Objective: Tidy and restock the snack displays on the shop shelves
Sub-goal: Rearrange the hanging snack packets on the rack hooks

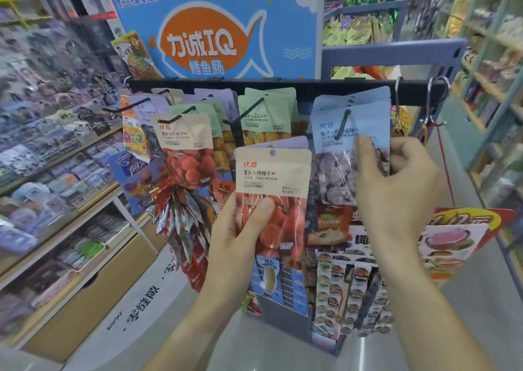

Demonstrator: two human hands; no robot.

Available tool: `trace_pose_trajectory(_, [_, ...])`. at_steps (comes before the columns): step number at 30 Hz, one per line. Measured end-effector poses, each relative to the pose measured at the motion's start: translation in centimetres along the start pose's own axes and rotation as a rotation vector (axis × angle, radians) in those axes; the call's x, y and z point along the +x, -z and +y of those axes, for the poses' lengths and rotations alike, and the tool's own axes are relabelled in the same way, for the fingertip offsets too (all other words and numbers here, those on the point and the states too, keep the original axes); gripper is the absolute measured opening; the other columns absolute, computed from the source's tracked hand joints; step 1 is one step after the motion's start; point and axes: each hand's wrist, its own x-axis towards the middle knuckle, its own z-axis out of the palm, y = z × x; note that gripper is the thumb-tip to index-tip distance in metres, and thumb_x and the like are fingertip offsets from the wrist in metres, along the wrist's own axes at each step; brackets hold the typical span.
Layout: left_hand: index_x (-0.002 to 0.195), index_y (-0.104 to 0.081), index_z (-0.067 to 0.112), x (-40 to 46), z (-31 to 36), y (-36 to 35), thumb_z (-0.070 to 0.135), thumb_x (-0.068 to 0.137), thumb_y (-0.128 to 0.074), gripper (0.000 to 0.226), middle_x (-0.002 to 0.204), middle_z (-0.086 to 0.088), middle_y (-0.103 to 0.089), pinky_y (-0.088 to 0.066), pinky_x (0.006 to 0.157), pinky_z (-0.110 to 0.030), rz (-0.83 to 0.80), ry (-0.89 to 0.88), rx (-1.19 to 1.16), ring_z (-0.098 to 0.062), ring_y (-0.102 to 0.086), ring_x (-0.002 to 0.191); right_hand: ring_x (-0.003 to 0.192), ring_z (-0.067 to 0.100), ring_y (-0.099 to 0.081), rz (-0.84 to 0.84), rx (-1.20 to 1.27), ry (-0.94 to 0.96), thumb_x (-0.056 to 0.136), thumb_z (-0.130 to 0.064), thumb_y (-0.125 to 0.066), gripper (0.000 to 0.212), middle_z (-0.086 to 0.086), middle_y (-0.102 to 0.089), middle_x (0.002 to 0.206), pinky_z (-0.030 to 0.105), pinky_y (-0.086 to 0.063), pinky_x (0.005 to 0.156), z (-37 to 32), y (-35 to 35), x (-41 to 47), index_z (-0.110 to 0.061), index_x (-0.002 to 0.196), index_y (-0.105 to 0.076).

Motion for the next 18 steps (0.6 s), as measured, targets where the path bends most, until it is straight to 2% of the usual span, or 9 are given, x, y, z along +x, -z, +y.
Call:
trace_pose_trajectory(3, [0.124,-0.067,0.028,0.3,-0.1,0.0,0.032,0.091,-0.063,0.033,0.119,0.005,-0.076,-0.059,0.092,-0.037,-0.005,0.009,0.011,-0.017,-0.073,0.110,0.078,0.015,-0.063,0.018,-0.098,0.023,0.092,-0.059,-0.061,0.036,-0.009,-0.068,0.087,0.044,-0.053,0.071,0.9,-0.3,0.5,-0.023,0.097,-0.065])
trace_pose_trajectory(6, [0.126,-0.067,0.028,0.1,-0.5,0.5,0.034,0.090,-0.064,0.037,0.120,0.005,-0.075,-0.055,0.096,-0.041,0.017,0.027,0.026,-0.018,-0.072,0.111,0.094,0.016,-0.058,0.088,-0.117,0.058,0.090,-0.055,-0.068,0.043,-0.007,-0.059,0.107,0.036,-0.050,0.080,0.7,0.7,-0.9,-0.020,0.115,-0.061])
trace_pose_trajectory(8, [0.125,-0.067,0.030,0.0,-0.7,1.0,0.036,0.089,-0.064,0.036,0.119,0.007,-0.076,-0.054,0.097,-0.041,0.033,0.045,0.033,-0.016,-0.072,0.110,0.095,0.018,-0.056,0.116,-0.032,0.090,0.090,-0.046,-0.073,0.046,-0.002,-0.056,0.108,0.035,-0.049,0.080,0.0,1.2,-2.9,-0.016,0.119,-0.056])
trace_pose_trajectory(10, [0.124,-0.068,0.031,0.0,-0.8,1.4,0.034,0.090,-0.064,0.035,0.119,0.007,-0.076,-0.054,0.097,-0.042,0.043,0.064,0.032,-0.016,-0.072,0.111,0.089,0.016,-0.060,-0.001,0.092,0.137,0.090,-0.037,-0.075,0.035,-0.003,-0.061,0.100,0.037,-0.052,0.075,-0.8,0.9,-5.2,-0.017,0.114,-0.058])
trace_pose_trajectory(12, [0.125,-0.068,0.027,0.0,-0.7,1.8,0.031,0.092,-0.063,0.034,0.120,0.004,-0.076,-0.055,0.097,-0.042,0.059,0.072,0.029,-0.017,-0.072,0.112,0.093,0.009,-0.065,-0.233,0.149,0.128,0.087,-0.038,-0.076,0.034,-0.012,-0.067,0.099,0.031,-0.055,0.077,-1.4,0.0,-7.0,-0.024,0.114,-0.061])
trace_pose_trajectory(15, [0.126,-0.067,0.026,0.1,-0.5,2.6,0.032,0.092,-0.063,0.035,0.120,0.004,-0.076,-0.058,0.095,-0.038,0.080,0.060,0.036,-0.016,-0.072,0.112,0.109,-0.009,-0.060,-0.548,0.202,-0.008,0.082,-0.044,-0.078,0.058,-0.026,-0.065,0.112,0.010,-0.048,0.085,-2.0,-1.9,-8.1,-0.030,0.133,-0.055])
trace_pose_trajectory(18, [0.123,-0.068,0.028,0.3,0.0,3.6,0.033,0.091,-0.064,0.032,0.116,0.006,-0.077,-0.060,0.088,-0.029,0.109,0.055,0.025,-0.015,-0.073,0.108,0.107,-0.011,-0.056,-0.572,0.225,-0.124,0.079,-0.049,-0.079,0.074,-0.026,-0.060,0.118,0.010,-0.048,0.086,-1.8,-3.9,-8.0,-0.032,0.144,-0.047])
